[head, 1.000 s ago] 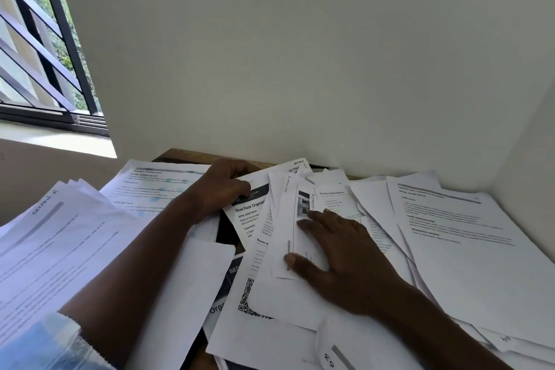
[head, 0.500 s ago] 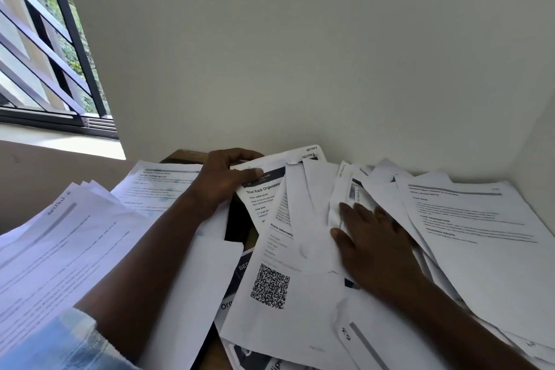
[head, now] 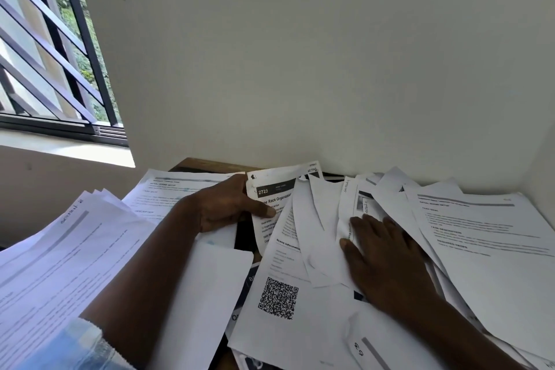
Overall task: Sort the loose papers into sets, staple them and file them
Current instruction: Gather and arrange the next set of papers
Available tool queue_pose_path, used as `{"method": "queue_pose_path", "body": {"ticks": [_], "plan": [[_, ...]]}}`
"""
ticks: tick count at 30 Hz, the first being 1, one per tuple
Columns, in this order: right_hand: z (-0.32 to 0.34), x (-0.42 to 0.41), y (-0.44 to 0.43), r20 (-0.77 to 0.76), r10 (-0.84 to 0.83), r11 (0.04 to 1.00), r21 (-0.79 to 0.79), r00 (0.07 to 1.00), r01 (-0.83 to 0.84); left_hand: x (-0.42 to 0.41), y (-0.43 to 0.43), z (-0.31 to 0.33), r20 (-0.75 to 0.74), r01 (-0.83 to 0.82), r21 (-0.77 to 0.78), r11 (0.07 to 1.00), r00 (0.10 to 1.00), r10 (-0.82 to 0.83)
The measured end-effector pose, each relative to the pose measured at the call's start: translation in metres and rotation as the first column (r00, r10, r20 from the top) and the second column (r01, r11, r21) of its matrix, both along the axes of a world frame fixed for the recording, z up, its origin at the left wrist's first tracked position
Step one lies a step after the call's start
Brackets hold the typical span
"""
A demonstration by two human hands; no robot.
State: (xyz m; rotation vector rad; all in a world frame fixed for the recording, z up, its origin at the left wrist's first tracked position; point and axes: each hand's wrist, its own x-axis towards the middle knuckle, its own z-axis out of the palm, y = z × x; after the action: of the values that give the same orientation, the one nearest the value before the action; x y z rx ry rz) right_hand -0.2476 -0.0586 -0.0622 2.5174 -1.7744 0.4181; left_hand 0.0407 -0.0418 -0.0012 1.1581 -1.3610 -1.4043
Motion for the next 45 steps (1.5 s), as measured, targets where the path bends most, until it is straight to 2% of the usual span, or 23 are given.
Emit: {"method": "queue_pose_path", "body": {"ticks": [4, 11, 22, 28, 32, 35, 38, 42, 45], "plan": [[0.0, 0.001, 0.0, 0.005, -0.002, 1.0, -0.028, 1.0, 0.002, 0.005, -0.003, -0.003, 0.023, -0.099, -0.036, 0.994, 0.995, 0.1], [-0.001, 0.001, 0.001, 0.032, 0.009, 0.999, -0.054, 0.999, -0.007, 0.009, -0.01, -0.009, -0.057, -0.209, -0.005, 0.978, 0.976, 0.208], [-0.006, 0.001, -0.002, 0.043, 0.012, 0.996, -0.09, 0.999, -0.008, 0.009, -0.01, -0.011, 0.026, -0.245, -0.033, 0.969, 0.969, 0.246], [-0.007, 0.0, -0.002, 0.045, 0.008, 0.996, -0.087, 0.999, -0.004, 0.01, -0.011, -0.011, -0.017, -0.265, -0.029, 0.964, 0.964, 0.265], [-0.004, -0.001, -0.001, 0.037, 0.012, 0.997, -0.076, 0.999, -0.009, 0.005, -0.014, -0.007, -0.022, -0.426, -0.121, 0.896, 0.904, 0.427], [0.0, 0.0, -0.001, 0.018, -0.005, 0.998, -0.061, 1.0, 0.006, 0.009, -0.017, 0.002, -0.147, -0.587, -0.237, 0.774, 0.809, 0.569], [0.0, 0.001, 0.0, 0.046, -0.01, 0.999, -0.042, 0.999, 0.012, 0.016, -0.015, 0.011, -0.356, -0.671, -0.264, 0.693, 0.735, 0.577], [0.008, 0.0, 0.001, 0.075, 0.021, 1.0, 0.003, 0.997, -0.021, 0.025, -0.011, 0.022, -0.564, -0.667, -0.256, 0.7, 0.691, 0.452], [0.021, 0.0, -0.001, 0.206, 0.052, 0.994, 0.084, 0.977, -0.071, 0.042, -0.01, 0.029, -0.703, -0.661, -0.221, 0.717, 0.618, 0.353]]}}
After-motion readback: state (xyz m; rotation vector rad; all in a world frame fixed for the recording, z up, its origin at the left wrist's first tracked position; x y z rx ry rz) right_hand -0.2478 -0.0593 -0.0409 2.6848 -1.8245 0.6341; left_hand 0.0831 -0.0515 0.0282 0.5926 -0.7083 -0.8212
